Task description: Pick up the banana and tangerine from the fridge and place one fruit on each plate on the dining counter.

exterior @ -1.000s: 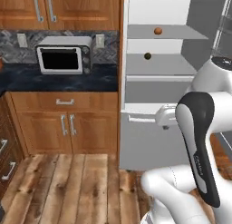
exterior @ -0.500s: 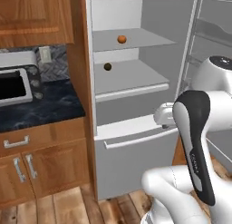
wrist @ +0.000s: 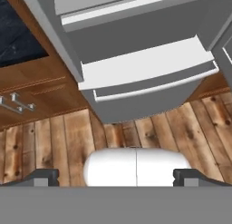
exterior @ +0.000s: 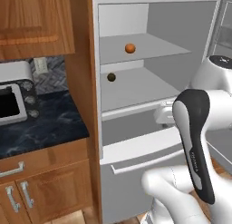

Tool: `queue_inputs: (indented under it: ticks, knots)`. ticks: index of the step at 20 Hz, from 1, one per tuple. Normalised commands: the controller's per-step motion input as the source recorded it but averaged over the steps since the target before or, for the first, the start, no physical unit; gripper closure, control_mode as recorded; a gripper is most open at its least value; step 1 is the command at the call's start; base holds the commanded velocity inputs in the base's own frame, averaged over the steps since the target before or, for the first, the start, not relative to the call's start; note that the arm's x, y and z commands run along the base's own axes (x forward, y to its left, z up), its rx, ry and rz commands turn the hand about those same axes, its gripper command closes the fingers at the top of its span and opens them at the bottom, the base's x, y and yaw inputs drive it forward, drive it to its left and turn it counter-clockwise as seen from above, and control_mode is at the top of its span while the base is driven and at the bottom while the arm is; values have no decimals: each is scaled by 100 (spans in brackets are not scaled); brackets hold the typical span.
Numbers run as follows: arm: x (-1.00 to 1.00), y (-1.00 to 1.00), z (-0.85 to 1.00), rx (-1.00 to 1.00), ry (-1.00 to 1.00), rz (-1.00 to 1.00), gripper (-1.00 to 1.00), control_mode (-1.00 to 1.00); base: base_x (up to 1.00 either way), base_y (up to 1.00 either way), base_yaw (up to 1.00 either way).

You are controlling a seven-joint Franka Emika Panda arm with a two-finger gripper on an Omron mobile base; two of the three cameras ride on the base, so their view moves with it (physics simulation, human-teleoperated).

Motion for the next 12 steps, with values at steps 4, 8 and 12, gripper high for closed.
queue_inputs:
  ticks: [4, 8, 12]
  knots:
    - [0, 0, 0, 0, 0, 0, -100, 100, 74, -34, -7]
    - [0, 0, 0, 0, 0, 0, -100, 100, 3, -33, -19]
    - [0, 0, 0, 0, 0, 0, -100, 100, 11, -2, -9]
